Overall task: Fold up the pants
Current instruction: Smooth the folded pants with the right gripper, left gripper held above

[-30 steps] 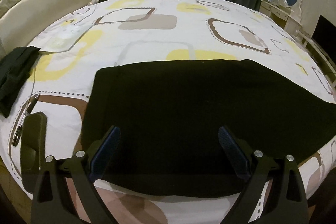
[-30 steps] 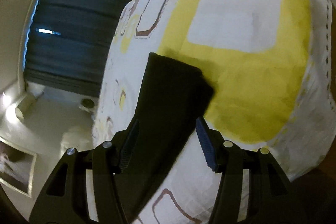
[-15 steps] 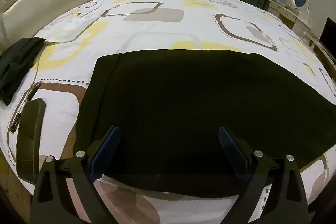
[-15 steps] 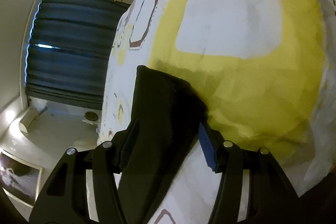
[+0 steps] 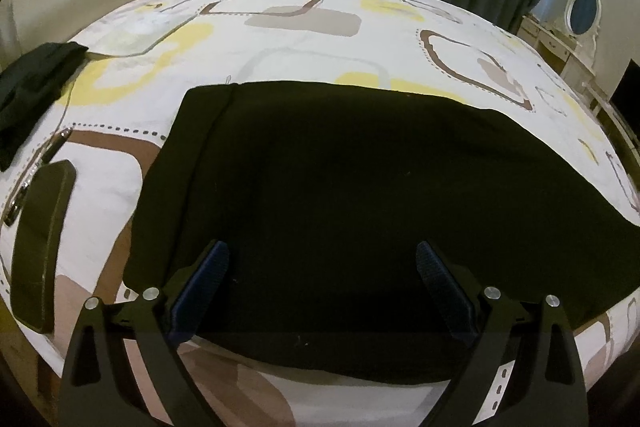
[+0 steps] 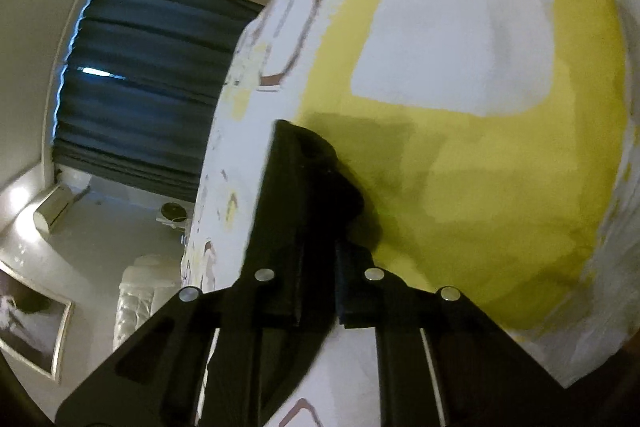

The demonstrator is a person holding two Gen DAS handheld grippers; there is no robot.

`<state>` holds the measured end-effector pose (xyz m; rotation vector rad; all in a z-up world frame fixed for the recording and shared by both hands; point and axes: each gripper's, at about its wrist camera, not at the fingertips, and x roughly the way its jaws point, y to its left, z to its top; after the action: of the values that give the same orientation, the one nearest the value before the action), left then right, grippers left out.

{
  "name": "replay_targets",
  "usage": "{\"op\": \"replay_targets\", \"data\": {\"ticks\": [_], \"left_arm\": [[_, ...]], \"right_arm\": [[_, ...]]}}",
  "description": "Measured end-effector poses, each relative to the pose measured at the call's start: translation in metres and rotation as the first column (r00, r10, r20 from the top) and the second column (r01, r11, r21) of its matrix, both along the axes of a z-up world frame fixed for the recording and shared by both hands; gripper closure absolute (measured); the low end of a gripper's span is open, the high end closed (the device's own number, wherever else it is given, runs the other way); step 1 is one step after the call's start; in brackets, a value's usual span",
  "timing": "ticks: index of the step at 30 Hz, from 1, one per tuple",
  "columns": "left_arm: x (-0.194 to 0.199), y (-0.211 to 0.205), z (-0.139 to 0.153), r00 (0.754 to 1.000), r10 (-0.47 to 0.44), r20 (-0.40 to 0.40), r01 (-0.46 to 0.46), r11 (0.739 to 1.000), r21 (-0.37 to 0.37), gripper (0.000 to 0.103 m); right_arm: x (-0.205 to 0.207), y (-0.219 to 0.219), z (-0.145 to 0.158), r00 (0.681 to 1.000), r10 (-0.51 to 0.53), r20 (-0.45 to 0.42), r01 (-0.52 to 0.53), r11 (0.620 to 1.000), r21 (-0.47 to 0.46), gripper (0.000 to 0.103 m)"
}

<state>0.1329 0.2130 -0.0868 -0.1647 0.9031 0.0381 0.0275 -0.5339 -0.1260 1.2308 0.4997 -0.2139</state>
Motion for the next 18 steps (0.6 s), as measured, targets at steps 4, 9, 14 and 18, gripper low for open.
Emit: {"op": "replay_targets", "data": {"ticks": [4,9,14,18], "left_arm": [[0.0,0.0,-0.002,1.0,-0.002,0.003,0.002,1.0,-0.003,0.008],[-0.001,0.0,-0.002,1.0,-0.005,0.006,0.005,1.0,-0.01,0.008],[-0.001,0.001,-0.003,1.0,-0.01,0.006,0.01,1.0,-0.016,0.008],[-0.003,0.002,-0.003,1.0,-0.014,0.013,0.014,1.0,-0.021,0.008]], "right_arm": [[0.007,0.013,0.028,0.998,0.046,0.035,-0.043,0.996,-0.073,0.092],[0.025,0.046,0.065,0.986,0.149,0.069,-0.135,0.975,-0.175,0.092],[0.046,0.095,0.094,0.957,0.278,0.082,-0.25,0.934,-0.254,0.092],[0.061,0.138,0.106,0.921,0.38,0.083,-0.343,0.894,-0.288,0.092]]}}
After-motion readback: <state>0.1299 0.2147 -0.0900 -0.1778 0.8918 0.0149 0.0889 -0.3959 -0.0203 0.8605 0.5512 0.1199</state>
